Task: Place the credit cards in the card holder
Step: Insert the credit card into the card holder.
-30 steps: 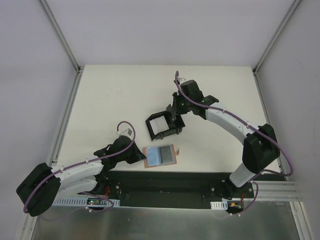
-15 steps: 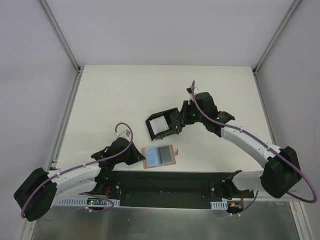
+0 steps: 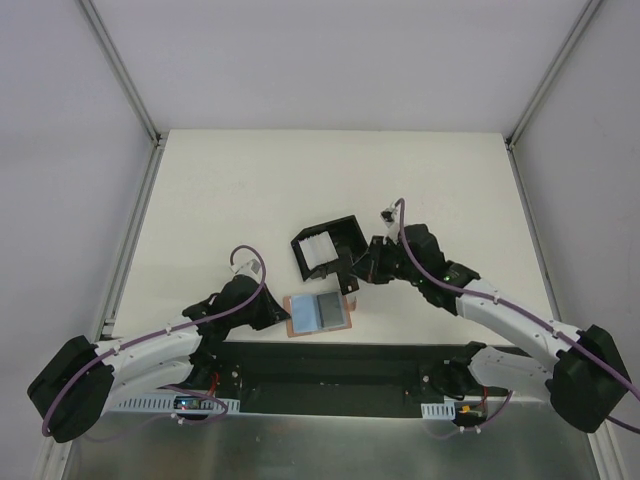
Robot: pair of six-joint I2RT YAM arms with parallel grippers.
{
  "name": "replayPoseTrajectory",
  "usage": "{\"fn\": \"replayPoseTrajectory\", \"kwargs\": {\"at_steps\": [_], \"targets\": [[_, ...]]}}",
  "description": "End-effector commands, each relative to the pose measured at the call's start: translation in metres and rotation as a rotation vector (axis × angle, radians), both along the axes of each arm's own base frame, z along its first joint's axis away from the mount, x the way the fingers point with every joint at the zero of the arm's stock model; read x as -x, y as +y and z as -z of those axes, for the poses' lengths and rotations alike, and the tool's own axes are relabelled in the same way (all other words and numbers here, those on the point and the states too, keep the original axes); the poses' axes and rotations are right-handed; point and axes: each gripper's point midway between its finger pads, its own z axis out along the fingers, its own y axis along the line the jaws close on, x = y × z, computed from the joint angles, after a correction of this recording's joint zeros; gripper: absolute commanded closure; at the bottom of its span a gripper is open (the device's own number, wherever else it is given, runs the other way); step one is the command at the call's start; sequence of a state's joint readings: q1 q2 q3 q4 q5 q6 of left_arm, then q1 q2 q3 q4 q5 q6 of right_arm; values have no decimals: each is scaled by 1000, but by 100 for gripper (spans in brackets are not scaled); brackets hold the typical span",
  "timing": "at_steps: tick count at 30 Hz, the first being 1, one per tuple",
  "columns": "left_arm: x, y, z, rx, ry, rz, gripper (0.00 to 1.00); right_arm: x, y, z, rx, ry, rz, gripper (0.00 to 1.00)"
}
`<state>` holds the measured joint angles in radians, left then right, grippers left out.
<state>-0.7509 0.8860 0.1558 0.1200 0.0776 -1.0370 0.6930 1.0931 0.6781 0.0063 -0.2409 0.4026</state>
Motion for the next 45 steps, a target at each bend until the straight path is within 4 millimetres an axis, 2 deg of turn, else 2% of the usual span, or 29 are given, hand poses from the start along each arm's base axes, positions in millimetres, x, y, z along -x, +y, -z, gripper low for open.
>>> {"fn": "replayPoseTrajectory", "kwargs": {"at_steps": [1, 8, 11, 24, 31, 45], "targets": [[5, 8, 9, -22, 32, -20, 100, 22, 18, -3, -98, 7, -32, 100], [7, 10, 14, -20, 53, -40, 100, 49, 35, 39, -104, 84, -10, 100], [7, 10, 14, -21, 56, -41, 100, 53, 40, 54, -120, 110, 5, 100], [8, 11, 16, -25, 59, -43, 100, 55, 61, 94, -145, 199, -11, 100], [9, 12, 17, -24, 62, -50, 100, 57, 61, 112, -121, 225, -7, 100], [10, 14, 20, -28, 64, -51, 100, 58, 63, 128, -118, 243, -14, 100]]}}
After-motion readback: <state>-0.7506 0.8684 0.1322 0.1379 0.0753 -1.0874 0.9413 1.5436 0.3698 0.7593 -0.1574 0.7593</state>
